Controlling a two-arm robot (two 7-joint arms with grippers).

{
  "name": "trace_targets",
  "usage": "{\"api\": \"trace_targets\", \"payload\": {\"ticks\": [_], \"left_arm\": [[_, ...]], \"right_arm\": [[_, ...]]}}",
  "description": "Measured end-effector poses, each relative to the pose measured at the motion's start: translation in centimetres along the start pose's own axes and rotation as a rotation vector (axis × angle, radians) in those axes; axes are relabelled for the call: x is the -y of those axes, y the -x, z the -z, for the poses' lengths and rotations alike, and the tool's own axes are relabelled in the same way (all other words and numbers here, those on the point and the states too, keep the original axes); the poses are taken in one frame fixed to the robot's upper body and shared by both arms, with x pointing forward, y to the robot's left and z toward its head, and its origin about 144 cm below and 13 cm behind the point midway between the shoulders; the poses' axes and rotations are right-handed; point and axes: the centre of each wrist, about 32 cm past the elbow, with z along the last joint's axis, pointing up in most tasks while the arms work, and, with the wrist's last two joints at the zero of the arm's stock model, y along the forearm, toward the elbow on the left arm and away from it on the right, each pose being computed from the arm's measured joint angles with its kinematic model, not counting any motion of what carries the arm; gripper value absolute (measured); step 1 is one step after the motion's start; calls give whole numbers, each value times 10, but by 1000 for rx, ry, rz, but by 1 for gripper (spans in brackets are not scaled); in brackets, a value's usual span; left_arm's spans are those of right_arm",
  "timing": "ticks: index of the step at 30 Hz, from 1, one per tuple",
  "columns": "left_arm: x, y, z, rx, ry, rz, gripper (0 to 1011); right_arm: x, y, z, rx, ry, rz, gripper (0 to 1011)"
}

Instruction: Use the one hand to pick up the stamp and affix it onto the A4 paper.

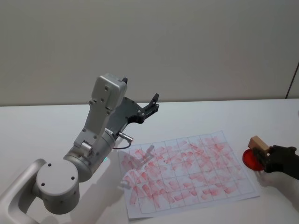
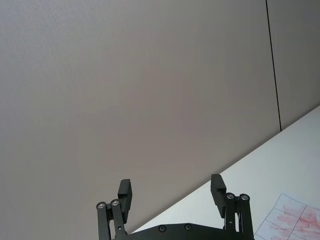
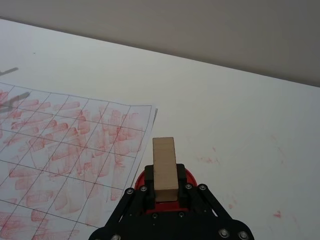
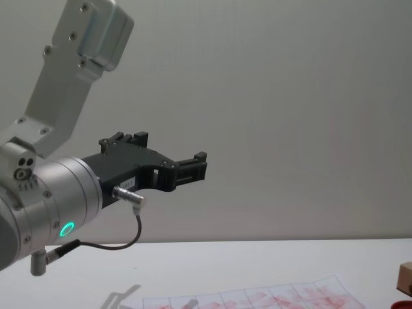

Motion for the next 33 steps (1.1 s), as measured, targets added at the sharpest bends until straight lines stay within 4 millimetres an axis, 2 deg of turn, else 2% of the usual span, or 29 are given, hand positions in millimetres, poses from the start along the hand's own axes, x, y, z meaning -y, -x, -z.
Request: {"api": "trace_targets", "payload": {"ticks": [5, 8, 9, 12, 13, 16, 24, 31, 33], "left_arm": [[0, 0, 0, 0, 0, 0, 1001], [0, 0, 0, 0, 0, 0, 1001], [0, 0, 0, 0, 0, 0, 1001], [0, 0, 0, 0, 0, 0, 1001], [0, 0, 0, 0, 0, 0, 1001], [0, 0, 0, 0, 0, 0, 1001], [0, 0, 0, 0, 0, 0, 1001], [0, 0, 0, 0, 0, 0, 1001], [0, 0, 0, 0, 0, 0, 1001]], "right_arm": [[-3, -2, -1, 5, 10, -3, 234], [-4, -3, -2, 7, 13, -5, 298], [-5, -3, -2, 8, 15, -5, 352], [-6, -4, -2, 9, 18, -6, 430], [-6, -4, -2, 9, 18, -7, 491], [-6, -4, -3, 11, 21, -8, 549], [-8, -5, -3, 12, 24, -8, 823], [-8, -6, -3, 14, 27, -9, 985], [-8, -6, -3, 14, 27, -9, 1001]]}}
